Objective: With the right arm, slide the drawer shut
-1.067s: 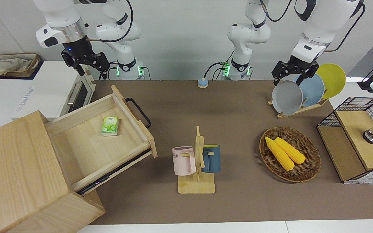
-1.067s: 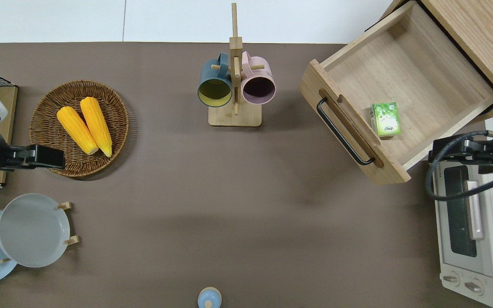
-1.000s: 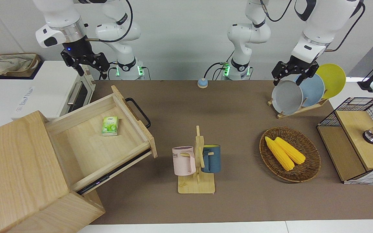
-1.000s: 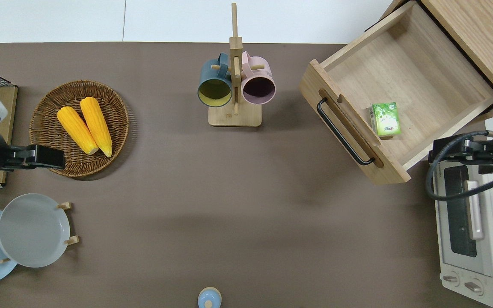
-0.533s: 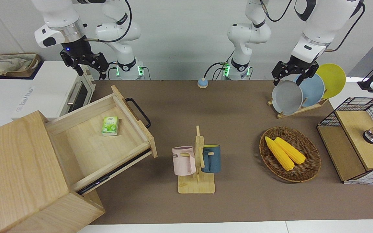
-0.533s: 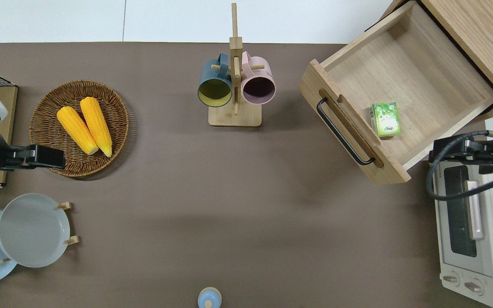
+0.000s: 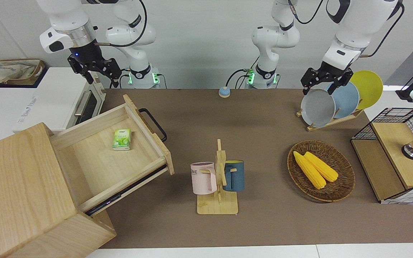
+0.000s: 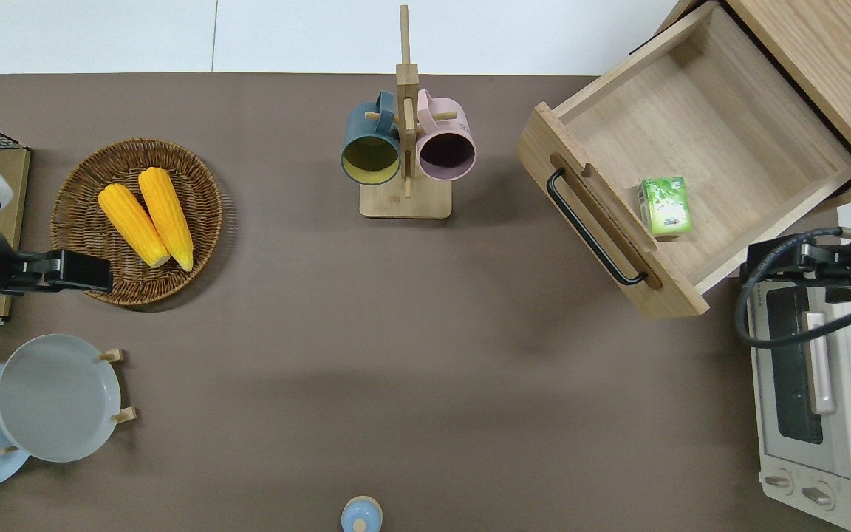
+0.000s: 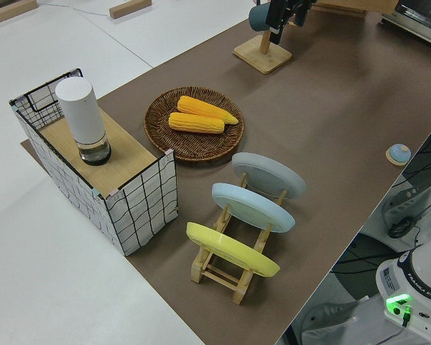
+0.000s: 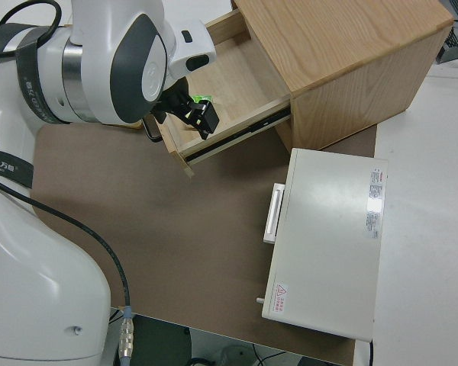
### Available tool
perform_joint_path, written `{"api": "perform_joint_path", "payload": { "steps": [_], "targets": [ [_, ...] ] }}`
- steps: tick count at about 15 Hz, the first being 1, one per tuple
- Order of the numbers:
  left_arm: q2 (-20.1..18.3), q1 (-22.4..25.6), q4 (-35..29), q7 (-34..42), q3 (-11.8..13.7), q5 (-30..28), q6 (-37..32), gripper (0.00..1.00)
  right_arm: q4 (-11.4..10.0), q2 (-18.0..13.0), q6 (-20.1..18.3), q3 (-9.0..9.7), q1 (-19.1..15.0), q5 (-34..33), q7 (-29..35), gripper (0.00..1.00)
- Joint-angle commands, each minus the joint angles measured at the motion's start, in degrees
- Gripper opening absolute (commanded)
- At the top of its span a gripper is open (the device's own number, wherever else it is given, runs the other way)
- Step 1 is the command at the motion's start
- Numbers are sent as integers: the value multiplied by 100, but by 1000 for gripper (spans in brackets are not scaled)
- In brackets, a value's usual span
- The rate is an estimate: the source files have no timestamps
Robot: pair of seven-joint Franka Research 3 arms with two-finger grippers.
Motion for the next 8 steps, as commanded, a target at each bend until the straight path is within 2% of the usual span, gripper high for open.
{"api": "perform_joint_path", "payload": {
  "steps": [1, 6, 7, 8],
  "targets": [
    [-48, -21, 12, 8, 21, 73, -82, 995, 61, 27, -85, 39, 43, -3, 336, 698],
    [-48, -21, 12, 8, 21, 73, -82, 995, 61, 27, -120, 39, 69, 6, 557, 187],
    [-48, -21, 12, 8, 21, 73, -82, 998, 61, 27, -155, 65, 69, -3, 557, 132],
    [-48, -21, 12, 8, 21, 73, -82, 995, 61, 27, -164, 109, 69, -11, 557, 132]
  ]
}}
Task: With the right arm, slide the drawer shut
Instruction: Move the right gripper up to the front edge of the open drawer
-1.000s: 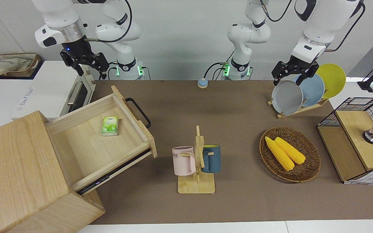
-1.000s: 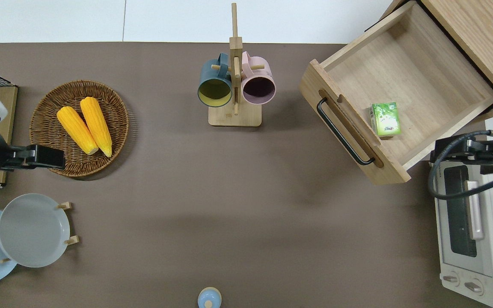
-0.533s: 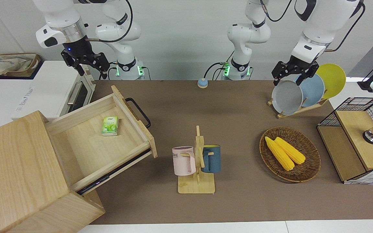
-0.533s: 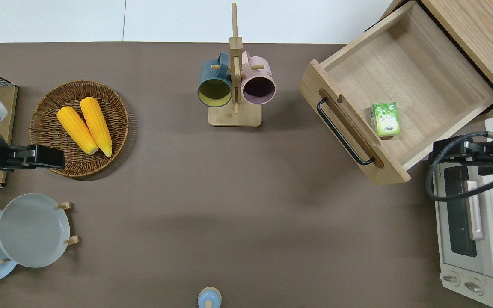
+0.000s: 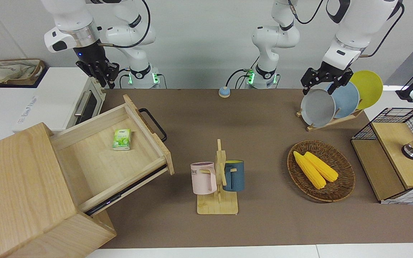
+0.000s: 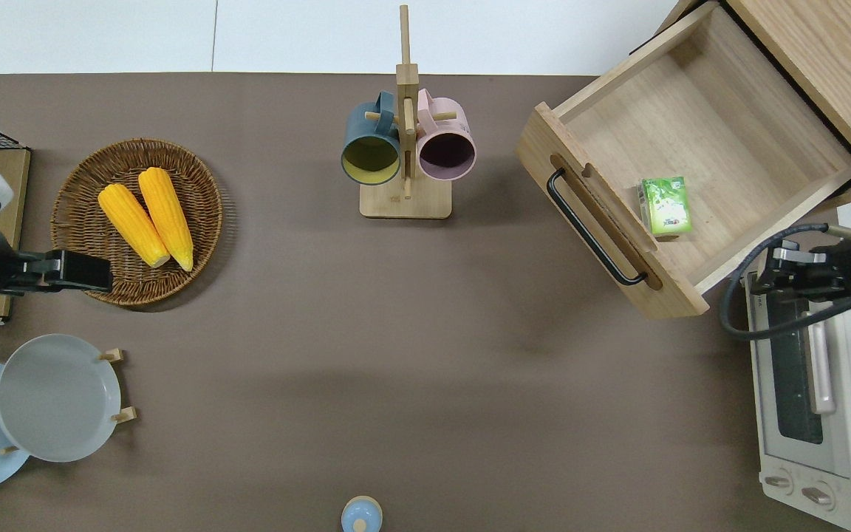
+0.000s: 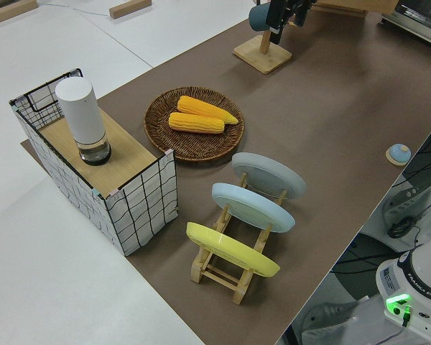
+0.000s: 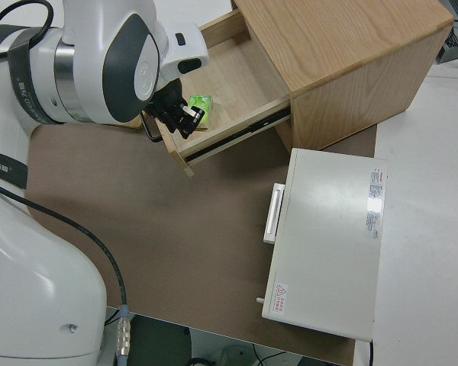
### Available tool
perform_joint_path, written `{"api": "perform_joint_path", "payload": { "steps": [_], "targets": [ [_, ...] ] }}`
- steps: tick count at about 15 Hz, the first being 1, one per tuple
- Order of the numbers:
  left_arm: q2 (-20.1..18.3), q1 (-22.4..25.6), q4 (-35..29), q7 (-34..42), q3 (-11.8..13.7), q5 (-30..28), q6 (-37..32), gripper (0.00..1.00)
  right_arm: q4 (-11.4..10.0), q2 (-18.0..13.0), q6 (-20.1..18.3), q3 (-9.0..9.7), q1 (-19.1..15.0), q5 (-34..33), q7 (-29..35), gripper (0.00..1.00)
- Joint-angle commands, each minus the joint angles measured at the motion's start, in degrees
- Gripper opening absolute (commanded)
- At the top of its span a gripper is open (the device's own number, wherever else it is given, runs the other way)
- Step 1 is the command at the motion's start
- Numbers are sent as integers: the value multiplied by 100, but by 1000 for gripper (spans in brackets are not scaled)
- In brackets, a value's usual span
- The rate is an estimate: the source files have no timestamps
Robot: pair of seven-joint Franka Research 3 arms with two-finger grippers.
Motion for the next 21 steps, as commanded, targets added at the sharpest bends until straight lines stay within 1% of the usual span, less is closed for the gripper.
{"api": "perform_joint_path", "payload": {
  "steps": [1, 3, 4, 5, 8, 10, 14, 18, 19, 20, 21],
  "targets": [
    [-48, -21, 12, 8, 21, 73, -82, 995, 61, 27, -112, 77, 12, -13, 136, 119],
    [-48, -21, 21, 8, 21, 73, -82, 998, 61, 27, -112, 113, 12, 4, 451, 31],
    [-48, -21, 13, 8, 12, 73, -82, 995, 61, 19, -112, 130, 12, 13, 558, 17],
    [-48, -21, 12, 8, 21, 73, -82, 995, 61, 19, -129, 191, 12, 13, 611, 1],
    [-48, -21, 21, 8, 21, 73, -82, 998, 61, -16, -270, 315, 12, 48, 926, 0],
    [-48, -21, 12, 8, 12, 73, -82, 998, 61, -25, -279, 446, 12, 188, 1391, 0],
    [-48, -21, 12, 8, 12, 73, -82, 998, 26, -95, -288, 745, 12, 215, 2200, 0],
    [-48, -21, 13, 8, 12, 73, -82, 995, 17, -122, -270, 824, 29, 522, 3009, 0],
    [-48, -21, 12, 8, 21, 73, -82, 995, -1, -113, -253, 912, 73, 531, 3246, 0],
    [-48, -21, 21, 8, 21, 73, -82, 998, -88, -104, -200, 1052, 100, 523, 3509, 0],
    [-48, -21, 21, 8, 21, 73, -82, 995, -228, -87, -69, 1201, 100, 514, 3808, 0]
  ]
}}
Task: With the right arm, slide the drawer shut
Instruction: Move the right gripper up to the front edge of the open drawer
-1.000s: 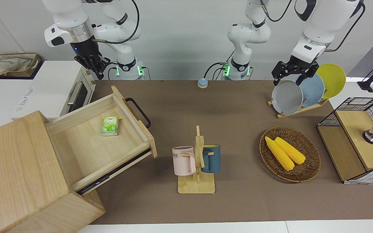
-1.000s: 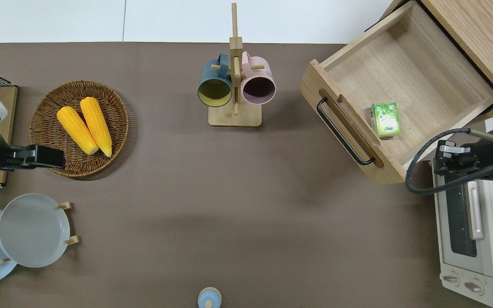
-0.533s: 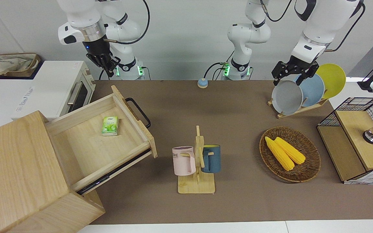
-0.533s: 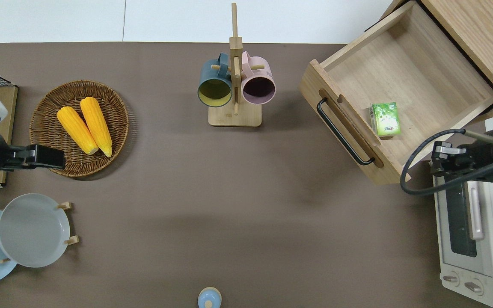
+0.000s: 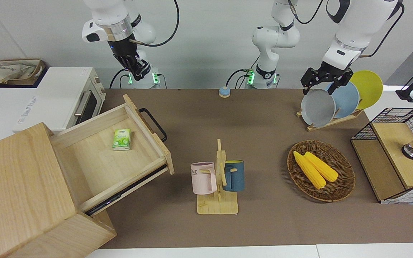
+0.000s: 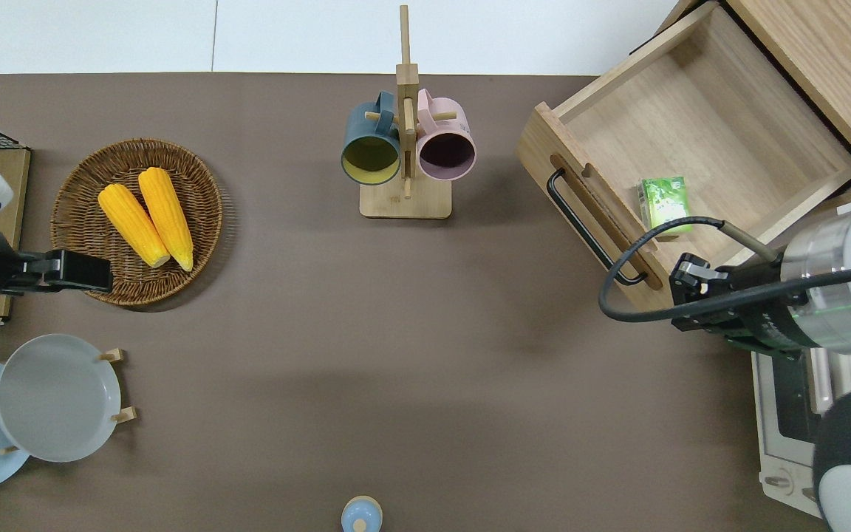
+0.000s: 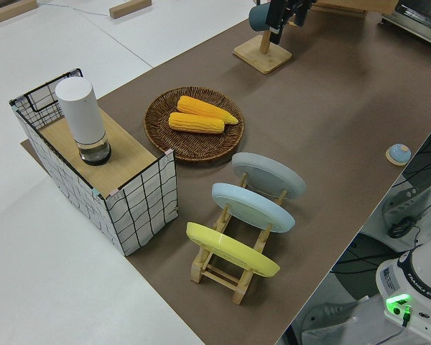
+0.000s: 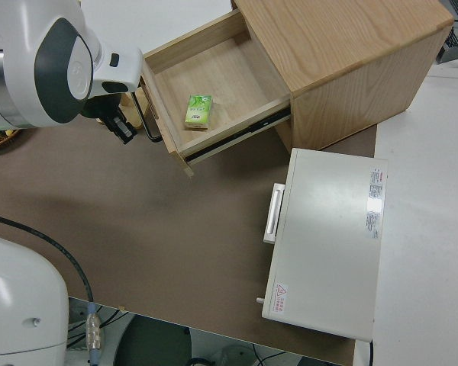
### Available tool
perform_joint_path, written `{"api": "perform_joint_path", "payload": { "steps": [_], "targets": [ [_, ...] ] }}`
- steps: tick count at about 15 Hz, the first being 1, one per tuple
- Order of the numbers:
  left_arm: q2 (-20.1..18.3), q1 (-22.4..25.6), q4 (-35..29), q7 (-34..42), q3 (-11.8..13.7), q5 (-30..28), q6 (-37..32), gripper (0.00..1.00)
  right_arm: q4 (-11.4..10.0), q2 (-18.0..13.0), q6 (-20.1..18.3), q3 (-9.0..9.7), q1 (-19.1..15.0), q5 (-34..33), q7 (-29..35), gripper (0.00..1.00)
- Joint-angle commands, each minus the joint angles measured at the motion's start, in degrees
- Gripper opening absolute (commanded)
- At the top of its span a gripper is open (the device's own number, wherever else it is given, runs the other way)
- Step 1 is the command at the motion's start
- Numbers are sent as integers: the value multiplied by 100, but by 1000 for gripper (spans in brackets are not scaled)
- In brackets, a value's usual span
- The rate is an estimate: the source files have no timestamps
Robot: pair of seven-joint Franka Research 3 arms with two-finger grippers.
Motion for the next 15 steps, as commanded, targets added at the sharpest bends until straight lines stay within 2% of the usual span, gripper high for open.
{"api": "perform_joint_path", "payload": {
  "steps": [1, 4, 6, 8, 11, 14, 15],
  "targets": [
    [-48, -21, 12, 8, 21, 73, -82, 998, -372, -23, 300, 390, 45, 136, 1041, 0],
    [-48, -21, 12, 8, 21, 73, -82, 998, -610, 20, 800, 531, 176, 110, 1718, 0],
    [-48, -21, 12, 8, 21, 73, -82, 998, -733, 134, 1039, 628, 238, 48, 1930, 0],
    [-48, -21, 12, 8, 21, 73, -82, 998, -838, 240, 1267, 663, 282, 39, 2114, 0],
    [-48, -21, 12, 8, 21, 73, -82, 998, -1190, 302, 1908, 664, 361, -22, 2475, 0],
    [-48, -21, 12, 8, 21, 73, -82, 998, -1261, 442, 2155, 655, 362, -75, 2659, 0],
    [-48, -21, 12, 8, 21, 73, -82, 998, -1261, 530, 2356, 655, 362, -127, 2852, 0]
  ]
}}
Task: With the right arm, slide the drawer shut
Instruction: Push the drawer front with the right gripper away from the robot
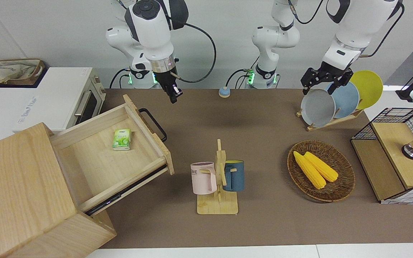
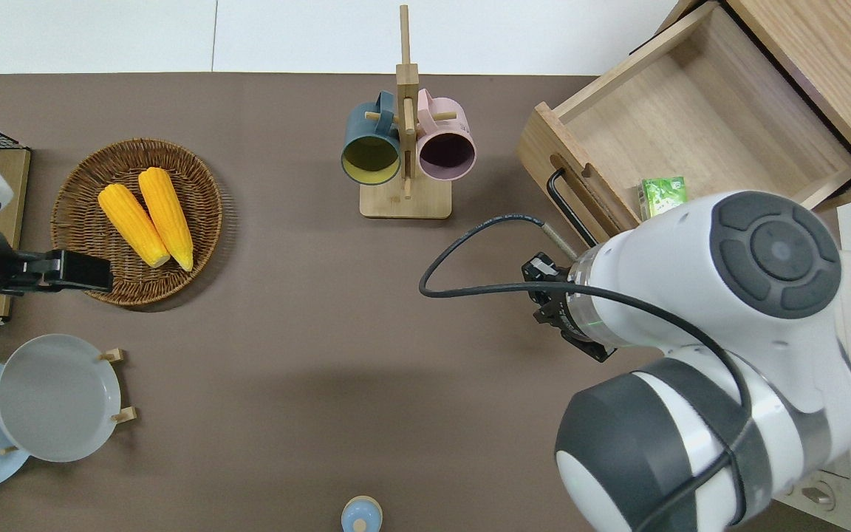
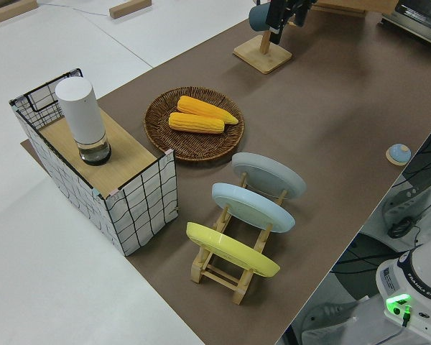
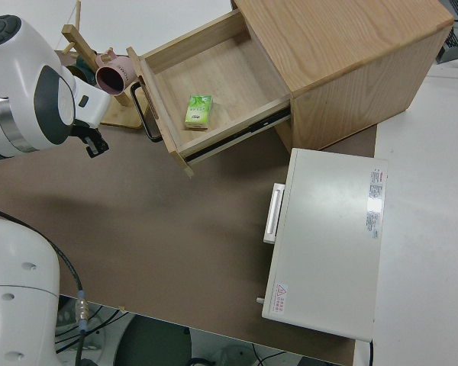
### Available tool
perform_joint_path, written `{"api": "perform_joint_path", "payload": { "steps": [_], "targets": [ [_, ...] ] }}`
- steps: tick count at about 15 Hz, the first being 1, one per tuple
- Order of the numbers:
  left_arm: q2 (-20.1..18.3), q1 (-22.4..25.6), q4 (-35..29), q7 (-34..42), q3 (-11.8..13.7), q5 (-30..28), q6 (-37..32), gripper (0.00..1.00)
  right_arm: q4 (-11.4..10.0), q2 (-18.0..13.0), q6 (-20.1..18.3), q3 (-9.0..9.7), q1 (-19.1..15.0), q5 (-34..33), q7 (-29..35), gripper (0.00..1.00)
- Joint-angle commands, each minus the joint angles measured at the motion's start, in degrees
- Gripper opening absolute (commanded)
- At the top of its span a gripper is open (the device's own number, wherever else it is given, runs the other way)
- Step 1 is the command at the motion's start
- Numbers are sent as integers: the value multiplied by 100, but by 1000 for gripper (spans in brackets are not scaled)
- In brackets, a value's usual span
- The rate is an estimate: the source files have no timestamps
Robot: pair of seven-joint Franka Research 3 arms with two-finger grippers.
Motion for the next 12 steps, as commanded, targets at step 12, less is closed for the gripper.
{"api": "perform_joint_path", "payload": {
  "steps": [12],
  "targets": [
    [-48, -21, 12, 8, 21, 73, -82, 998, -100, 820, 1218, -65, -14, -575, 284, 0]
  ]
}}
